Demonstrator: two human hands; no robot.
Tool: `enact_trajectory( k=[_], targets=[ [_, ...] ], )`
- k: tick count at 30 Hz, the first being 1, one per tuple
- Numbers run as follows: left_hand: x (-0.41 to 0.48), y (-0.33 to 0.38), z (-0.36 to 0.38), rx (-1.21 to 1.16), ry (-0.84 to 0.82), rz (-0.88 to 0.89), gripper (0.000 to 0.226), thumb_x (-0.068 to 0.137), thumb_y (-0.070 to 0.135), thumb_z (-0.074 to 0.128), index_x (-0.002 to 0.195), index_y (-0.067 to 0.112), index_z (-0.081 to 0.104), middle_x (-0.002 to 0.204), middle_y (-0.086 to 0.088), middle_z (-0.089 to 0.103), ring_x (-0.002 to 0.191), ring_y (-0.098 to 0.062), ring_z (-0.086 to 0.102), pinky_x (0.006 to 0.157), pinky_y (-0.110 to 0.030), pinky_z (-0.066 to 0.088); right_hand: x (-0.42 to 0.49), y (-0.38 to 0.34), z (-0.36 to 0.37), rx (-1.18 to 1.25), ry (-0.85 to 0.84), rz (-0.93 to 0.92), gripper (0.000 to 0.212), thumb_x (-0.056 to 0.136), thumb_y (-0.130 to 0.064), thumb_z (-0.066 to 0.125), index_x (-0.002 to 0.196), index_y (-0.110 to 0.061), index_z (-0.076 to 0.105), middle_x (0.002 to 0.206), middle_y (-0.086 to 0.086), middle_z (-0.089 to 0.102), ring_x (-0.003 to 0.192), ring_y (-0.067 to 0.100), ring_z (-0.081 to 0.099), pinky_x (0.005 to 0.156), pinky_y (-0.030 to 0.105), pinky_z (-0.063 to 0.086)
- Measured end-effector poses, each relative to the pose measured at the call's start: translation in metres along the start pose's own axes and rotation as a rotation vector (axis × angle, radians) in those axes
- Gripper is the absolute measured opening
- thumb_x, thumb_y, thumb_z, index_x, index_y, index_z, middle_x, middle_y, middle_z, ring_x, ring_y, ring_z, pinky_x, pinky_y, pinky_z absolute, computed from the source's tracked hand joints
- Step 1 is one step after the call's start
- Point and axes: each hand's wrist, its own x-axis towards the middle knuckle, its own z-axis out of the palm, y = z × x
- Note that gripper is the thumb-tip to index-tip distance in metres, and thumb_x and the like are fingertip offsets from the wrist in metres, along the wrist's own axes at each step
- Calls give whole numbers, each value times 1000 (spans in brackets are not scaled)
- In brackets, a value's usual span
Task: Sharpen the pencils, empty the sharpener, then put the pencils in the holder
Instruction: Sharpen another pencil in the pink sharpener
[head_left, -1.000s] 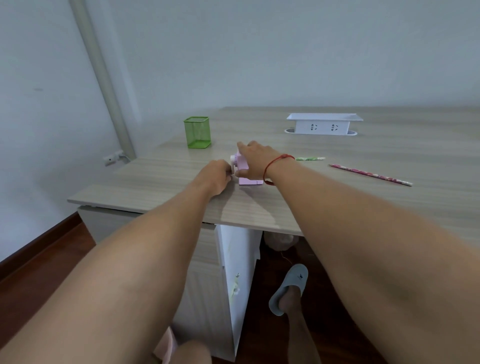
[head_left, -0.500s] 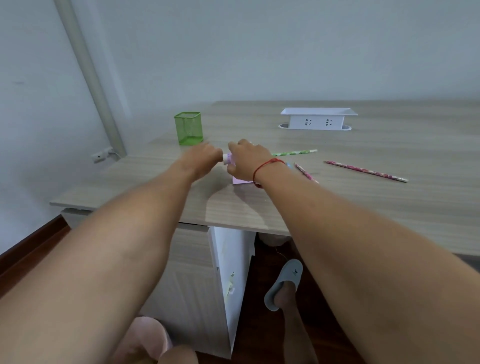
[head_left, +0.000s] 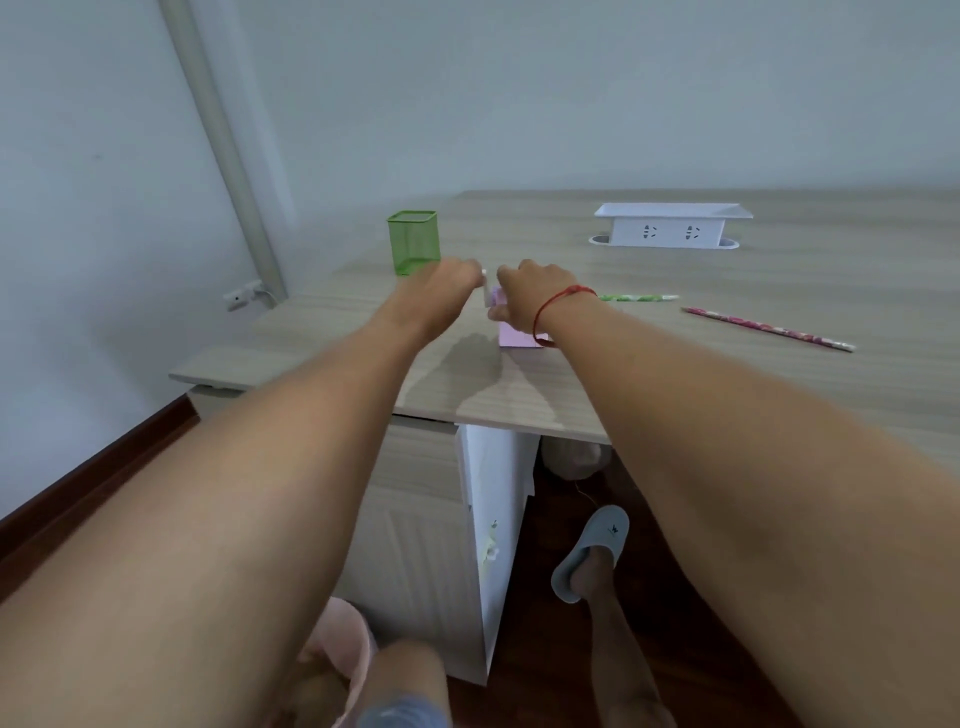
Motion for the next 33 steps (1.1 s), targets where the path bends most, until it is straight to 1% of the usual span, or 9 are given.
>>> enact_trajectory(
  k=[2, 5, 8, 15, 19, 23, 25, 29, 33],
  targets=[
    [-17, 5, 6, -29, -11, 23, 16, 95, 1, 44, 104, -1, 57, 97, -25, 63, 88, -40, 63, 65, -42, 42, 0, -1, 0, 6, -3, 9, 46, 95, -38, 51, 131, -10, 49, 133, 16, 50, 121, 35, 53, 96, 38, 43],
    [-28, 13, 10, -102, -50, -35, 17, 97, 9, 46, 104, -2, 56, 98, -25, 63, 87, -41, 62, 69, -45, 46, 0, -3, 1, 37, -15, 25, 47, 94, -38, 52, 132, -10, 48, 135, 17, 49, 122, 36, 52, 97, 39, 43],
    [-21, 13, 8, -52, -89, -46, 19, 97, 11, 45, 103, -1, 59, 96, -26, 63, 88, -42, 62, 68, -44, 43, 1, -2, 5, 65, -15, 35, 46, 95, -36, 49, 132, -9, 46, 135, 17, 47, 123, 37, 50, 98, 40, 42],
    [-22, 17, 35, 120, -268, 7, 25, 96, 4, 39, 107, 0, 61, 108, -19, 64, 99, -36, 62, 78, -38, 46, 4, -2, 13, 69, 0, 9, 43, 95, -32, 43, 131, -9, 43, 134, 19, 46, 118, 40, 52, 98, 46, 45],
    [-8, 2, 48, 156, -315, 95, 28, 99, 13, 39, 112, 6, 64, 112, -16, 65, 102, -33, 62, 85, -40, 48, 7, 0, 17, 80, 19, -9, 42, 92, -32, 45, 128, -10, 46, 132, 17, 48, 120, 39, 50, 97, 46, 45],
    [14, 1, 44, 168, -365, 40, 30, 99, 16, 40, 117, 4, 60, 113, -21, 62, 104, -37, 60, 84, -40, 46, 8, 3, 21, 93, 58, -20, 42, 89, -32, 48, 126, -11, 47, 132, 15, 49, 123, 38, 49, 96, 45, 43],
    [28, -5, 37, 190, -335, 16, 27, 97, 11, 42, 118, 5, 58, 109, -21, 62, 100, -38, 61, 76, -38, 45, 8, 5, 22, 78, 77, -32, 41, 90, -30, 47, 126, -11, 48, 131, 13, 50, 121, 36, 50, 95, 43, 43],
    [44, -11, 24, 307, -296, 52, 23, 90, 0, 45, 104, 2, 64, 103, -19, 64, 97, -38, 63, 67, -37, 44, 7, 5, 22, 65, 101, -22, 40, 95, -29, 42, 129, -9, 47, 131, 13, 50, 120, 35, 50, 95, 42, 44],
    [49, -12, 10, 302, -176, 65, 25, 94, 2, 43, 107, 3, 64, 103, -23, 63, 97, -40, 62, 65, -36, 40, 8, 1, 16, 62, 43, 16, 43, 95, -25, 45, 135, -10, 43, 134, 13, 48, 126, 36, 48, 101, 44, 44]
  ],
)
